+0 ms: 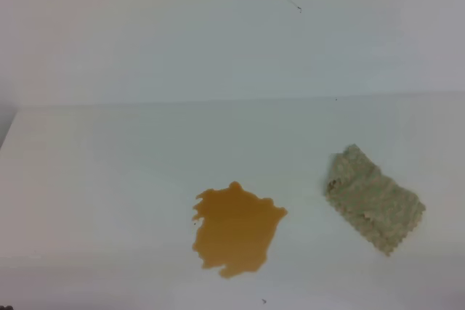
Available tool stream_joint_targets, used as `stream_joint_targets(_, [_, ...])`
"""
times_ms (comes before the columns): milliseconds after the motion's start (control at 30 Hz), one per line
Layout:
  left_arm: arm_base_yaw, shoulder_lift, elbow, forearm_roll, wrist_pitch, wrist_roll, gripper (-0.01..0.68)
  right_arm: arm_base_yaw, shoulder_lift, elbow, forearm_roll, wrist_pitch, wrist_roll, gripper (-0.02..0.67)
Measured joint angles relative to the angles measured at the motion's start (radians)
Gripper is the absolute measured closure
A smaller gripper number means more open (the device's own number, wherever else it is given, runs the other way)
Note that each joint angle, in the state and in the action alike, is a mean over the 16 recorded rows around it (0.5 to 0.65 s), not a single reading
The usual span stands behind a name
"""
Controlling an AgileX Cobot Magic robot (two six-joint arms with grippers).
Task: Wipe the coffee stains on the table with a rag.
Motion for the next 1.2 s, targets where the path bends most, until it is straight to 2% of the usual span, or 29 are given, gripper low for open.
stream_joint_targets(1200, [0.000, 0.000, 0.000, 0.000, 0.000, 0.000, 0.674, 0.000, 0.000, 0.000, 0.000, 0.000, 0.000, 0.652])
